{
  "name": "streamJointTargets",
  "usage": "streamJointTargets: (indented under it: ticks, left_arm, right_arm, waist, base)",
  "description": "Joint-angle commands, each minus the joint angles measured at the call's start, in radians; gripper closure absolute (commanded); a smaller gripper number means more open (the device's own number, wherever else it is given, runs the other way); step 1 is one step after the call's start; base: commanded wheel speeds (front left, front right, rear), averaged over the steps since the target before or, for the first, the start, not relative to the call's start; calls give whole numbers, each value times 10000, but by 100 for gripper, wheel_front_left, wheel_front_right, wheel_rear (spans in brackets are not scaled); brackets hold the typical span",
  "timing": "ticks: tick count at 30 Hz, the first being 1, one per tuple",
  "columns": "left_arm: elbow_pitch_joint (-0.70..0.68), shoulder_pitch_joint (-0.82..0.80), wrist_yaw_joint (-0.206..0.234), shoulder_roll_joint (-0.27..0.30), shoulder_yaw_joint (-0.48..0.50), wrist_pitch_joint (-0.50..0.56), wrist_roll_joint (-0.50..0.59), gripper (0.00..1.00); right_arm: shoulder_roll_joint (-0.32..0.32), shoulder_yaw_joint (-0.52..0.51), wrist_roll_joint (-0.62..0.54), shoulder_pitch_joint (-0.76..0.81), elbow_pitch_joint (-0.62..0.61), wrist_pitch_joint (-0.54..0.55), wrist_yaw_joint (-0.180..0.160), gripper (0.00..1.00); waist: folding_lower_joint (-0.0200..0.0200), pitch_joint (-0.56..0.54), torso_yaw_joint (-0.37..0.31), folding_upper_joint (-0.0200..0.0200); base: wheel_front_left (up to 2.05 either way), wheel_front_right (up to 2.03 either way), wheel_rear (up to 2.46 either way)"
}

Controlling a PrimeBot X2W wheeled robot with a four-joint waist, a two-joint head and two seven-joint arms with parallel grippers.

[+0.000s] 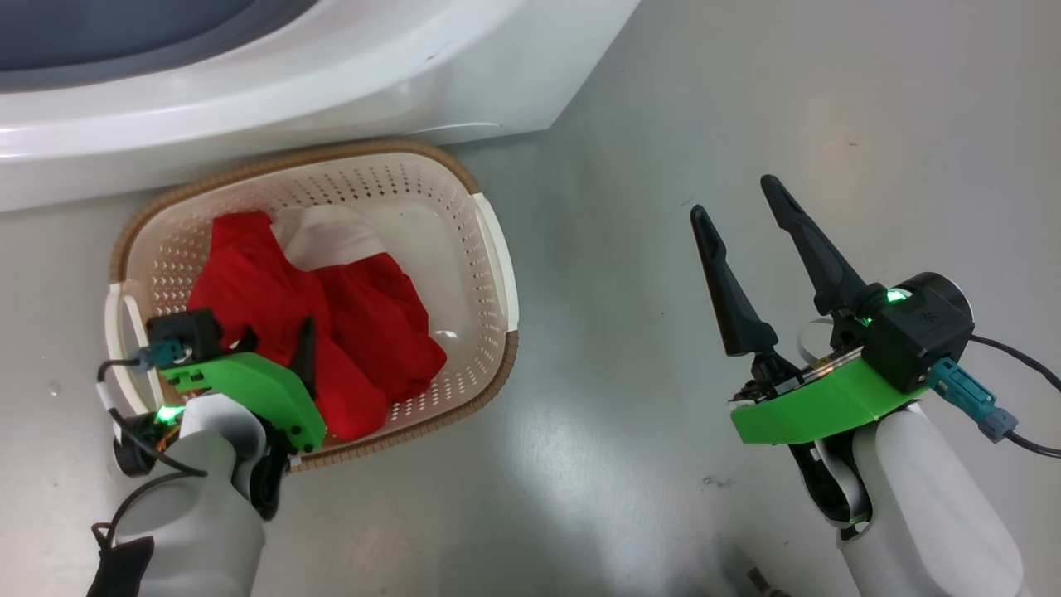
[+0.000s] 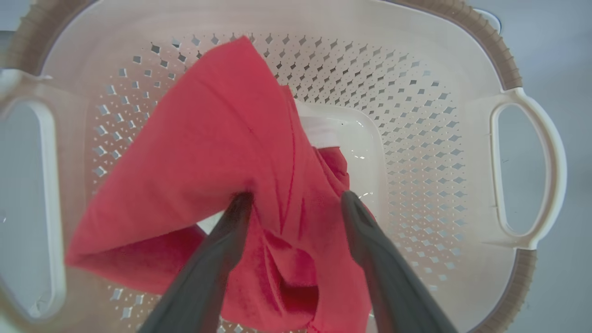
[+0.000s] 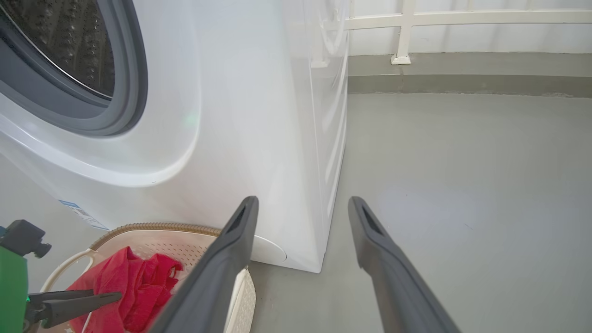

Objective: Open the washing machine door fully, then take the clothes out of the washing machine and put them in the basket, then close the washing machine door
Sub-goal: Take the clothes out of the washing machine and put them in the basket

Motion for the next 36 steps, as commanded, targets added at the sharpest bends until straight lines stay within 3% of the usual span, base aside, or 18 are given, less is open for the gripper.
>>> streamJointTargets:
  ticks: [1, 17, 36]
  left_arm:
    - [-35, 65, -57, 296, 112, -72, -143, 0]
    - [-1029, 361, -57, 86, -543, -662, -219, 0]
    - [-5558, 2303, 195, 79, 1091, -681, 1099, 0]
  right_arm:
    - [22, 222, 131, 114, -182, -61, 48, 0]
    - [22, -24, 119, 236, -28, -61, 48, 0]
    - [22, -183, -9, 615, 227, -61, 48, 0]
  waist:
    - [0, -73, 33, -1]
    - [0, -909, 376, -1]
    - [0, -2334, 671, -1]
  base:
    - [0, 0, 0]
    - [0, 0, 0]
    - [0, 0, 0]
